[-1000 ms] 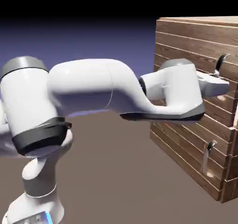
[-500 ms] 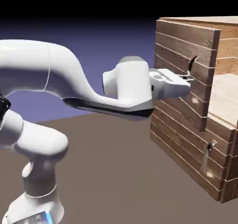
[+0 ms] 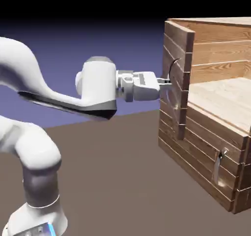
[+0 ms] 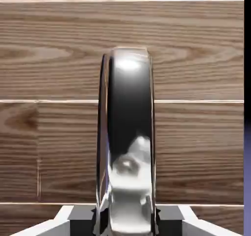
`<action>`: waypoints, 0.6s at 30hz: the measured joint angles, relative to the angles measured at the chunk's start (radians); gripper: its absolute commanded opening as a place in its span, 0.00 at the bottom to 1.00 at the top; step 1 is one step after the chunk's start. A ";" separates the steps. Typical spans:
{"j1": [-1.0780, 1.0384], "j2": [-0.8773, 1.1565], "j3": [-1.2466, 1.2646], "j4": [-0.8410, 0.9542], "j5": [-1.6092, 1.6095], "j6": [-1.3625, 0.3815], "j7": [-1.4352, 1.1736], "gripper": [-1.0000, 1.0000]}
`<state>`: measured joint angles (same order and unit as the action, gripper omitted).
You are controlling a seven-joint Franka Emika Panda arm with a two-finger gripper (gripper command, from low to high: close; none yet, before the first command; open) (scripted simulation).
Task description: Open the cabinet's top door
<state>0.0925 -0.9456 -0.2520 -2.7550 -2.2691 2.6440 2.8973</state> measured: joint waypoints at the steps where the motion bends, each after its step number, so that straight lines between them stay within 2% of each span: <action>1: -0.034 -0.013 0.036 -0.011 0.027 0.009 0.000 0.00; 10: -0.348 -0.169 0.347 -0.096 0.310 0.145 -0.041 0.00; 18: -0.337 -0.336 0.451 -0.194 0.657 0.082 -0.290 0.00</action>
<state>-0.2442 -1.2812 0.1985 -2.9486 -1.6126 2.7262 2.6073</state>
